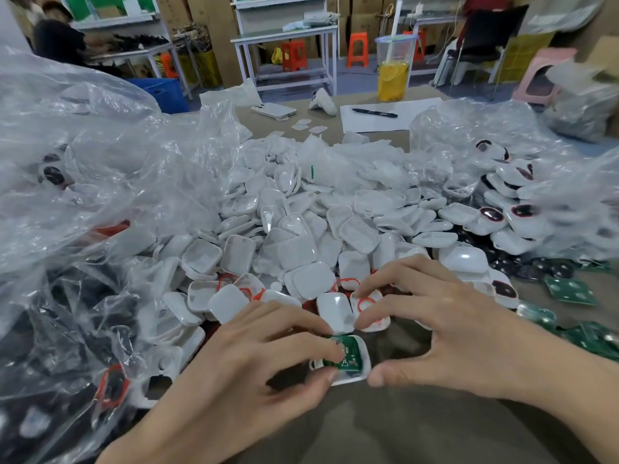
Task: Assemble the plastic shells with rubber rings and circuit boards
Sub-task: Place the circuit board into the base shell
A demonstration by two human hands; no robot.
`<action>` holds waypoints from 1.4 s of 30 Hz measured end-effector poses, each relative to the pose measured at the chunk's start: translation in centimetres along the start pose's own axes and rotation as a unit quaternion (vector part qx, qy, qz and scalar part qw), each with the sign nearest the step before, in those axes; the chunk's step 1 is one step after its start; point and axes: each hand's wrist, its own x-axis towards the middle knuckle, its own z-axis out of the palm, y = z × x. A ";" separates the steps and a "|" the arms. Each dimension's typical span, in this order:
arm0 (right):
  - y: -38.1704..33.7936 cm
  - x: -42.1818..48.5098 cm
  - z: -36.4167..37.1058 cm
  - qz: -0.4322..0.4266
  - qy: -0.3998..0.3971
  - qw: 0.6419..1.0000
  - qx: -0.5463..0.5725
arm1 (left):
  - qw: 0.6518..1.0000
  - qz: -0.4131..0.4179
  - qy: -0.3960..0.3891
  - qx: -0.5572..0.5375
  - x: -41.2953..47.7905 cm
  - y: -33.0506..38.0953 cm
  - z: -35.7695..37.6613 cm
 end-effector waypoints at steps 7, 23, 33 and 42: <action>0.3 0.2 0.5 -0.019 -0.011 1.000 -0.019 | 1.000 -0.012 -0.022 0.007 -0.1 0.0 0.0; 0.2 0.4 0.8 -0.024 -0.007 0.999 -0.023 | 0.998 -0.030 -0.055 -0.014 -0.2 -0.3 0.4; 0.3 0.3 0.7 -0.024 -0.007 0.999 -0.024 | 0.998 -0.028 -0.048 -0.014 -0.2 -0.2 0.4; 0.2 0.3 0.7 -0.024 -0.007 0.999 -0.026 | 0.999 -0.033 -0.042 -0.010 -0.2 -0.2 0.5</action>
